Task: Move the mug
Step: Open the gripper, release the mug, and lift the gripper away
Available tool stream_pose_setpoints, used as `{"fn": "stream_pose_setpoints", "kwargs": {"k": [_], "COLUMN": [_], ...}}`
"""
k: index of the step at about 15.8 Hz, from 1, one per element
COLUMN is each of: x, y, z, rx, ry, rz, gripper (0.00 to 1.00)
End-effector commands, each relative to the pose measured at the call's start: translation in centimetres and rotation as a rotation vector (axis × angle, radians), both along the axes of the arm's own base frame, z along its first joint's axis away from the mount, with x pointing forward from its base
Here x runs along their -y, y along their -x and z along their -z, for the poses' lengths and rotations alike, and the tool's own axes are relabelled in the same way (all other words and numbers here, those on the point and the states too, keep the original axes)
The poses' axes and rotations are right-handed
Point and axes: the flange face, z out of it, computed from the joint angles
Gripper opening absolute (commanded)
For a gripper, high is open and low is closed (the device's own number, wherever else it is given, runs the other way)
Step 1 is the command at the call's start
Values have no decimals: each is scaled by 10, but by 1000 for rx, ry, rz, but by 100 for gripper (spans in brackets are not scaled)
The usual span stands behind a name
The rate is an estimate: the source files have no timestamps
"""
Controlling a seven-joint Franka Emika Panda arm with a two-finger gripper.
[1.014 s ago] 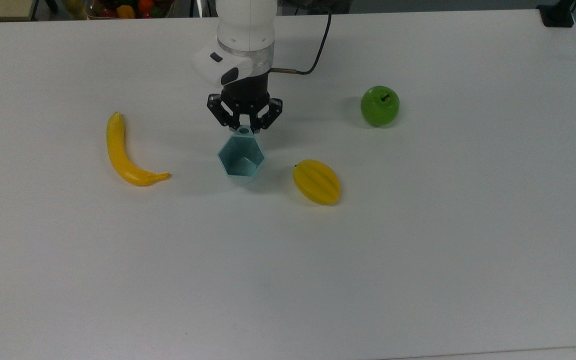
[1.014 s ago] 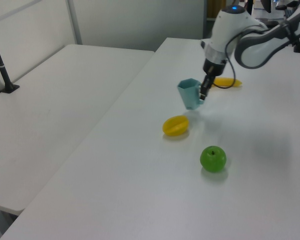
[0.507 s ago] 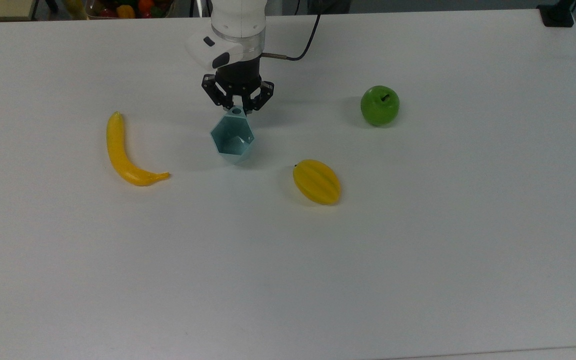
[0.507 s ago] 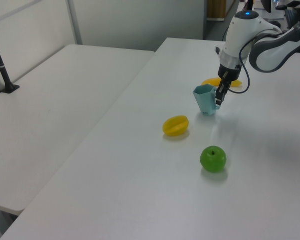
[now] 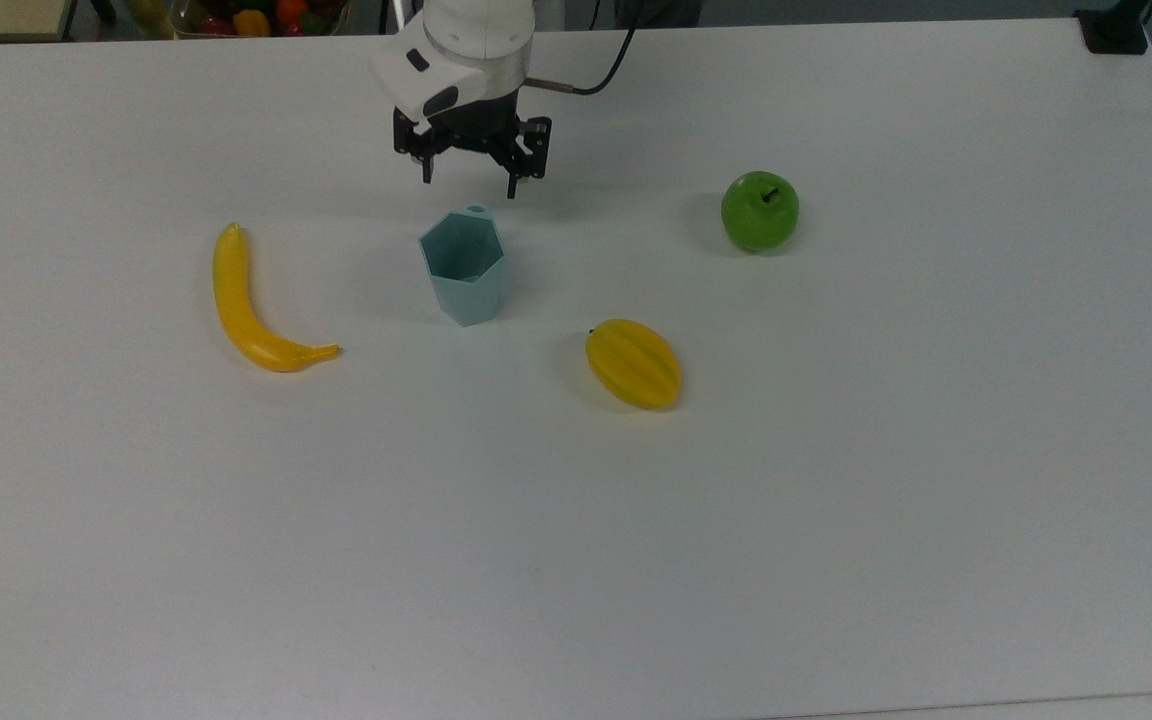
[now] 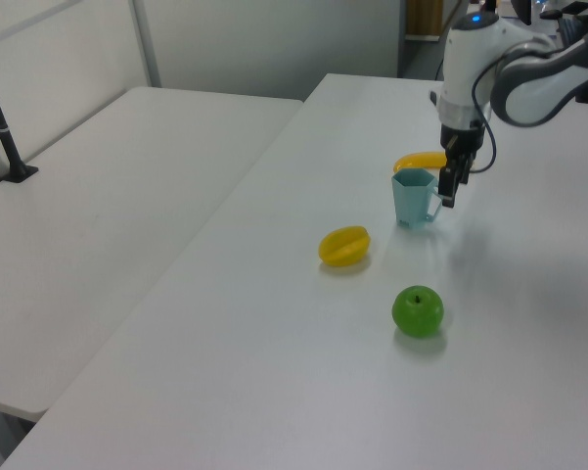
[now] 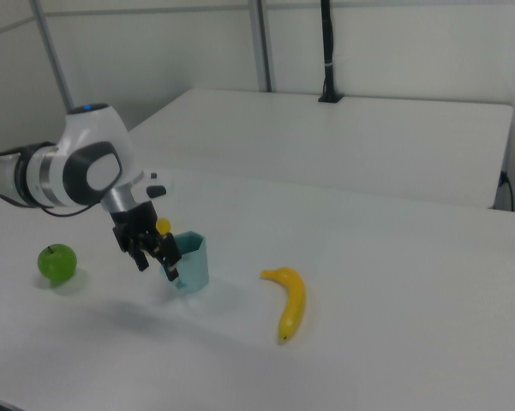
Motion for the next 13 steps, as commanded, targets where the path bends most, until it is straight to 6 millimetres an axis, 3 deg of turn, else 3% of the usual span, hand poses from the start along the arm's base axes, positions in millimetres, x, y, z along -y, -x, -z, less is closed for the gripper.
{"fn": "stream_pose_setpoints", "kwargs": {"k": [1, 4, 7, 13], "x": [-4, 5, 14, 21], "y": [-5, -18, -20, -15], "z": [-74, -134, -178, -202], "rx": [-10, 12, -4, -36], "ry": [30, 17, 13, -16], "rz": [-18, 27, 62, 69], "gripper": [100, 100, 100, 100]}}
